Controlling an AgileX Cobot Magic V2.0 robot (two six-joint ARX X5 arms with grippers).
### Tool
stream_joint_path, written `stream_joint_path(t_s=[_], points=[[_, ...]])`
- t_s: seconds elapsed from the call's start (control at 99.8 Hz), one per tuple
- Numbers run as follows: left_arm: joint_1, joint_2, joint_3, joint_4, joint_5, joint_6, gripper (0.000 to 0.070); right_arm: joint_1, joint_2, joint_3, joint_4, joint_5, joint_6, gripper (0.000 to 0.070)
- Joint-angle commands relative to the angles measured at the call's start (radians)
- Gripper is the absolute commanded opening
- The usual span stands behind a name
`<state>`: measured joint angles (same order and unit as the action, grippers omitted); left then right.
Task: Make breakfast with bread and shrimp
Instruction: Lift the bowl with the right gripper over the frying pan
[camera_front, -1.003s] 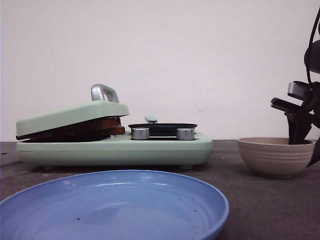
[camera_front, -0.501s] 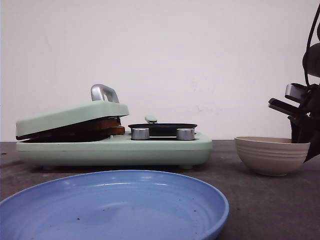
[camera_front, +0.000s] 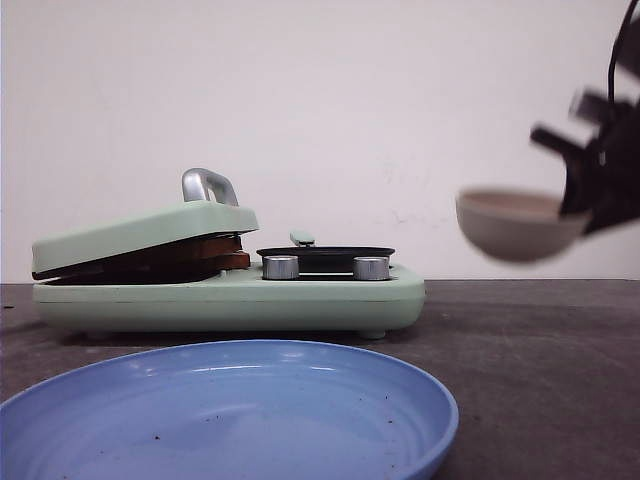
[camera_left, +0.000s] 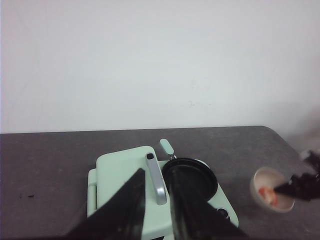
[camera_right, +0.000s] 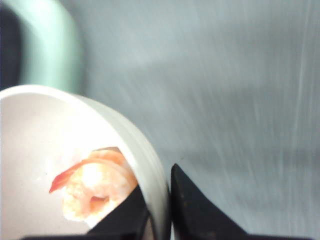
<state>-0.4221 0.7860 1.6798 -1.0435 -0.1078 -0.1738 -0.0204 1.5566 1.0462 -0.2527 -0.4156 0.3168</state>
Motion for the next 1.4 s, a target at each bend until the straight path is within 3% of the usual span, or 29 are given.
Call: stream_joint_path(t_s=[0.0, 0.17, 0.381, 0.622, 0.772, 0.982, 1.393], points=[[-0.005, 0.005, 0.017, 0.012, -0.004, 0.009, 0.0015, 0.008, -0.010, 0.043, 0.018, -0.003, 0.028, 0.0000], [-0.005, 0.005, 0.017, 0.020, -0.004, 0.009, 0.0015, 0.067, -0.014, 0.156, 0.016, 0.009, 0.033, 0.0000], [-0.005, 0.005, 0.017, -0.022, 0.003, 0.009, 0.0015, 0.219, 0.021, 0.291, 0.064, 0.142, 0.006, 0.0000], [-0.005, 0.003, 0.017, -0.041, 0.003, 0.008, 0.0015, 0.392, 0.059, 0.348, 0.195, 0.436, -0.193, 0.0000], [-0.005, 0.000, 0.017, -0.042, 0.016, 0.008, 0.0015, 0.472, 0.114, 0.348, 0.304, 0.552, -0.285, 0.0000], [-0.005, -0.005, 0.017, -0.052, 0.056, 0.004, 0.0015, 0.522, 0.198, 0.348, 0.362, 0.662, -0.375, 0.0000], [-0.005, -0.018, 0.017, -0.093, 0.055, 0.005, 0.0015, 0.602, 0.282, 0.348, 0.564, 0.759, -0.661, 0.0000]])
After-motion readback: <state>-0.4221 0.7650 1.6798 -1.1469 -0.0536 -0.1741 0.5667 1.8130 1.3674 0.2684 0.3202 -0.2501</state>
